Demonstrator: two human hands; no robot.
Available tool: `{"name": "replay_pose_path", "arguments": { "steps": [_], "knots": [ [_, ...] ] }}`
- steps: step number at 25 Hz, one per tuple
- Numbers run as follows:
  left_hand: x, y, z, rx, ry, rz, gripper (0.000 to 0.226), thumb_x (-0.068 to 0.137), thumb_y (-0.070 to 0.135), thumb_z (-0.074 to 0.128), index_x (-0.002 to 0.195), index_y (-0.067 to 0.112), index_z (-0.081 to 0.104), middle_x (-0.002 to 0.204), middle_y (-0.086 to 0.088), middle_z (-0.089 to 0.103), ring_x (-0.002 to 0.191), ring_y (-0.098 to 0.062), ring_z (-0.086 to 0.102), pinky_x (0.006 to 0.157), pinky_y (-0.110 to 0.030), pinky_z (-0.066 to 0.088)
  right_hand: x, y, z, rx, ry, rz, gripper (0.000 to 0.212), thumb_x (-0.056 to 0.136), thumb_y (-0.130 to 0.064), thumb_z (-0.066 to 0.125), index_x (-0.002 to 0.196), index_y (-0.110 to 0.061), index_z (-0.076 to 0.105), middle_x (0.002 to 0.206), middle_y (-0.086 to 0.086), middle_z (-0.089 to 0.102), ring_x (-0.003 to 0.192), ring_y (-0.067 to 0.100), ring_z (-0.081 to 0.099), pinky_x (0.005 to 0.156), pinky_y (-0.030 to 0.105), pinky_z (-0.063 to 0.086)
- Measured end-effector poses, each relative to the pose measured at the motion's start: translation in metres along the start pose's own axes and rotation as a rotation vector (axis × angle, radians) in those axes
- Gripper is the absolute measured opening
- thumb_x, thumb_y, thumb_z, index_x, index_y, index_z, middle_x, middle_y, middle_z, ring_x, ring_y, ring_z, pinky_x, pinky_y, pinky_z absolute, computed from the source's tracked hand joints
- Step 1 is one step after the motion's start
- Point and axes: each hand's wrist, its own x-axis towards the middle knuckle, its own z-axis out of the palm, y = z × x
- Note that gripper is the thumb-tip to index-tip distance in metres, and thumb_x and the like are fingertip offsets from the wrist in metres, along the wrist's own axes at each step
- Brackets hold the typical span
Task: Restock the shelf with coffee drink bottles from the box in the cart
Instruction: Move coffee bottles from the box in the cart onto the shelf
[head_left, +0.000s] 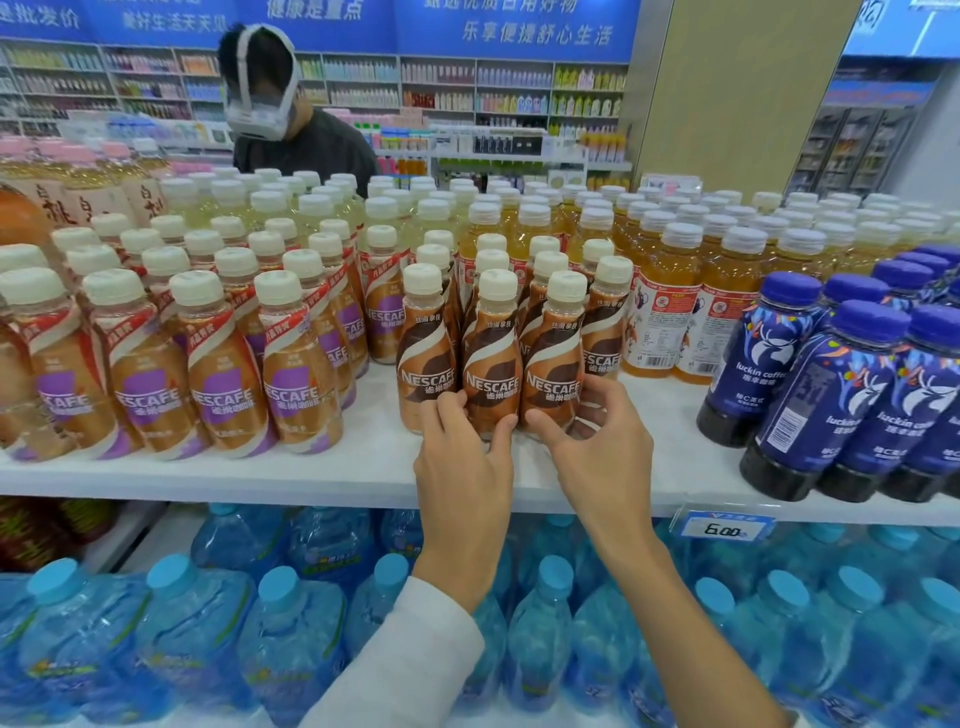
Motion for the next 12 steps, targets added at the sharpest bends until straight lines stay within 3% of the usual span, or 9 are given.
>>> {"name": "replay_pose_path", "arguments": {
  "steps": [12],
  "knots": [
    [0.0029,-0.0042,-0.0008,-0.014,-0.002,0.0,0.044,0.091,0.044,0.069,0.12,0.02,0.047,0.116,0.002,0.055,0.101,-0.015,0.059,0.084,-0.022,0.04,-0.0037,0.0013,0.0008,-0.063,-0.001,-0.029,0.057,0.079,-0.035,0.085,0.128,-0.033,0.054,0.118,-0.012,0.064,0.107,0.006,0.063,0.096,0.035,0.057]
  ]
}}
